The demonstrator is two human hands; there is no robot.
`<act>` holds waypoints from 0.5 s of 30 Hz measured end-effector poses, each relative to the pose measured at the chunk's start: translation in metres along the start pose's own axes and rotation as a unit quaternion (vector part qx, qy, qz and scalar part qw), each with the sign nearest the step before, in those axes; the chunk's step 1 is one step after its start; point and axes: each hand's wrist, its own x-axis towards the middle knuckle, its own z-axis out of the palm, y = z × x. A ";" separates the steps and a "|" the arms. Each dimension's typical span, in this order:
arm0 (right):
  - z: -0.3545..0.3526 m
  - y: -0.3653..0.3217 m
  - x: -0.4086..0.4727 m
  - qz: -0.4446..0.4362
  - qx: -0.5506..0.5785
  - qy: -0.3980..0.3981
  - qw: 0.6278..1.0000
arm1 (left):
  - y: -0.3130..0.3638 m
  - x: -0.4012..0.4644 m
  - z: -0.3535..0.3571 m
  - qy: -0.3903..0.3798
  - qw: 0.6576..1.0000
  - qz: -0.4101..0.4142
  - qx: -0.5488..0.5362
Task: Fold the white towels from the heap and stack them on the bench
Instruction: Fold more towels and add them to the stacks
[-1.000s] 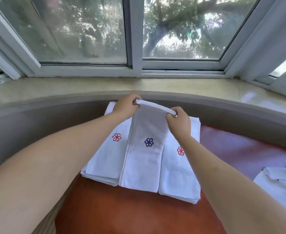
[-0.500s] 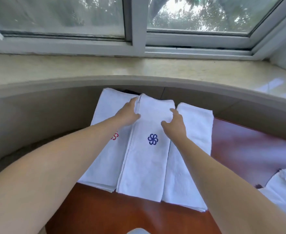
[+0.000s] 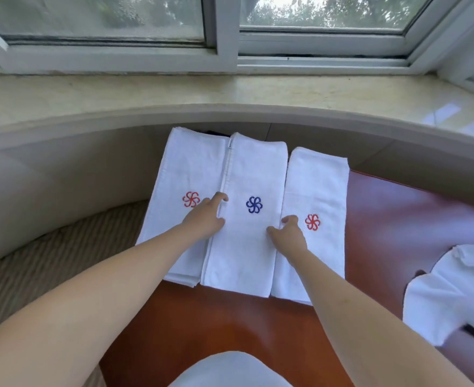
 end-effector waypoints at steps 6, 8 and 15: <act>0.018 0.037 -0.058 0.032 0.010 -0.121 0.992 | -0.017 -0.060 0.035 -0.035 0.999 0.000 0.016; 0.023 0.051 -0.072 0.027 0.012 -0.115 0.993 | -0.021 -0.075 0.048 -0.050 0.999 -0.007 0.017; 0.040 0.078 -0.096 -0.068 -0.138 0.007 0.988 | -0.024 -0.105 0.081 0.015 0.998 0.012 0.063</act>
